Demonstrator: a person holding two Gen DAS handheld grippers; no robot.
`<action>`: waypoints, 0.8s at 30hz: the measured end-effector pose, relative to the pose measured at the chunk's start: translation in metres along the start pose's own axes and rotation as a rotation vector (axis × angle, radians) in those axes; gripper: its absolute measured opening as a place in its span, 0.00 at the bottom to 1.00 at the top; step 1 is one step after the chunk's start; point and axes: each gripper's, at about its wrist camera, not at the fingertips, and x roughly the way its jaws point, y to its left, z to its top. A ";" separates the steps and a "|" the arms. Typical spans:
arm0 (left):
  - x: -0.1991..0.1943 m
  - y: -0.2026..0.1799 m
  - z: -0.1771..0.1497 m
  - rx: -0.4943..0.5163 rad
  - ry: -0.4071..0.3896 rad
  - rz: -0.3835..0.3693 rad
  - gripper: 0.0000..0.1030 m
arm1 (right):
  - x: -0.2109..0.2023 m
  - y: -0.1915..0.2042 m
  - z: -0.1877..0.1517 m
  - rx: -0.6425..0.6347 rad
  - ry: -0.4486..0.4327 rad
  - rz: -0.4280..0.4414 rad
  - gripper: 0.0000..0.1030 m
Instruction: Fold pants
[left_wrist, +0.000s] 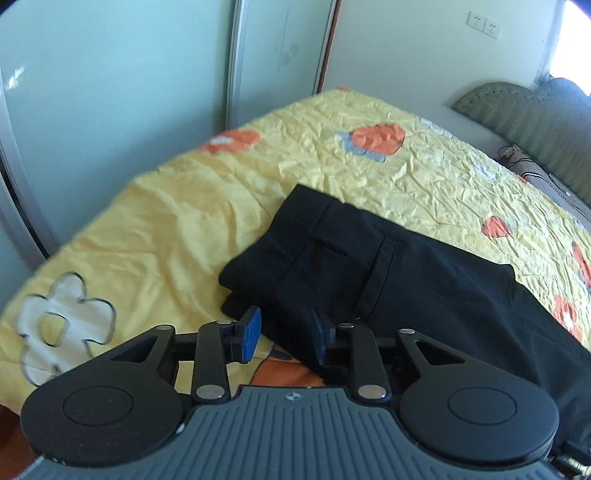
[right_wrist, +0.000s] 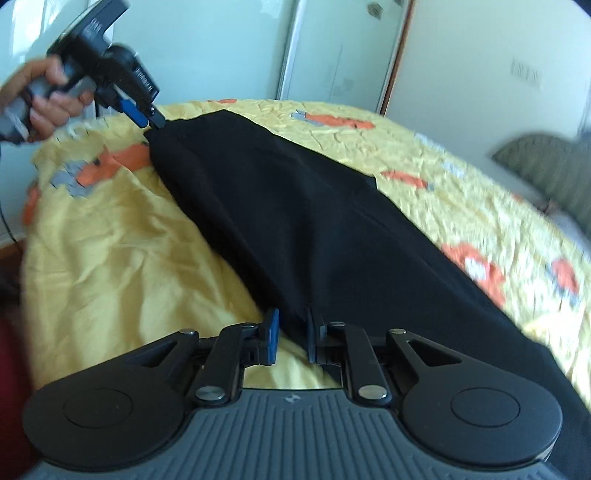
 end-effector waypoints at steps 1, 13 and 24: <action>-0.009 -0.004 0.000 0.018 -0.019 -0.006 0.33 | -0.014 -0.012 -0.005 0.060 -0.019 0.010 0.15; -0.011 -0.175 -0.042 0.393 0.052 -0.459 0.48 | -0.114 -0.131 -0.121 0.893 -0.217 -0.374 0.53; 0.013 -0.273 -0.107 0.623 0.107 -0.560 0.48 | -0.155 -0.202 -0.219 1.462 -0.499 -0.419 0.55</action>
